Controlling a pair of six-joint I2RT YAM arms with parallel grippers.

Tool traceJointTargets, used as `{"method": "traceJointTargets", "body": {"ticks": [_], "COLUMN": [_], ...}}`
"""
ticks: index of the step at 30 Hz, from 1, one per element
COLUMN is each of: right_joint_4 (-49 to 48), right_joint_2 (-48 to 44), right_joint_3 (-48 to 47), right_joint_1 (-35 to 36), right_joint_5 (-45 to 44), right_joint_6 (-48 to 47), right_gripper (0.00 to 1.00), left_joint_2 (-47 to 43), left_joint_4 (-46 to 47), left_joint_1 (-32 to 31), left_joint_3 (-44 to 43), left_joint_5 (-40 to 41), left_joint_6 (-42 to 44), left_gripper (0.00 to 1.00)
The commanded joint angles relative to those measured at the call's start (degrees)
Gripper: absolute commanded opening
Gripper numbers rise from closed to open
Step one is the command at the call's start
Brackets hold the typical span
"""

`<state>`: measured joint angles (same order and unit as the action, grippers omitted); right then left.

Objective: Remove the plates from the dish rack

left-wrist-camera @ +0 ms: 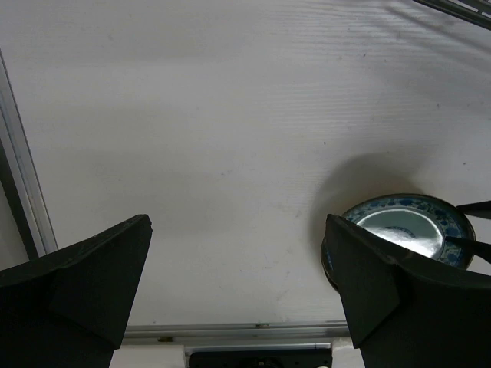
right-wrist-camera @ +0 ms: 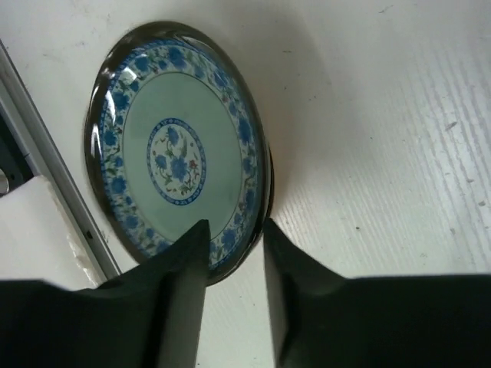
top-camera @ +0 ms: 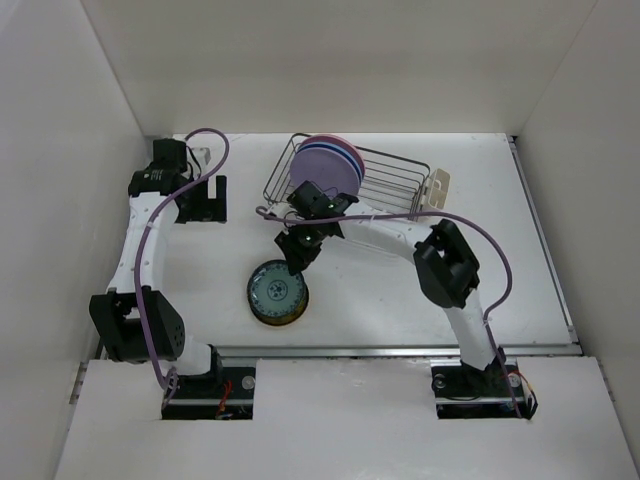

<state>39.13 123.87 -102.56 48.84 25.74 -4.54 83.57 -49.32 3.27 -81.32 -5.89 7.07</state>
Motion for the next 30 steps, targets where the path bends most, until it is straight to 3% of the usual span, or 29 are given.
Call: {"method": "traceJointTargets", "body": {"ticks": [1,5,11,17,22,30], "right_joint_4": [0.0,0.0,-4.5,-12.9,-12.8,-10.8], "right_joint_2": [-1.1,-1.9,-9.3,-18.0,-14.3,-6.3], "right_joint_3": [-3.9,-4.5,-3.6,-2.3,-8.2,-15.6], "right_joint_1": [0.4,1.6,0.6,-7.9,-13.4,-16.8], "right_joint_5": [3.2,0.9,-10.0,-20.1,-34.5,-40.0], "right_joint_6": [0.3,0.3,2.1,9.5,11.3,11.9], "right_gripper": [0.42,0.62,0.70,0.70,0.51,0.40], "left_joint_2": [-3.2,-3.7,-3.7,-3.7,-2.6,-1.4], "left_joint_4": [0.1,0.7,0.7,0.7,0.7,0.7], "left_joint_1": [0.2,0.2,0.2,0.2,0.2,0.2], "left_joint_3": [1.3,1.9,2.9,4.6,4.6,3.5], "left_joint_5": [0.3,0.3,-3.2,-5.7,-5.1,-4.0], "left_joint_6": [0.7,0.7,1.4,1.9,1.9,1.9], "left_gripper": [0.96,0.96,0.96,0.96,0.96,0.96]}}
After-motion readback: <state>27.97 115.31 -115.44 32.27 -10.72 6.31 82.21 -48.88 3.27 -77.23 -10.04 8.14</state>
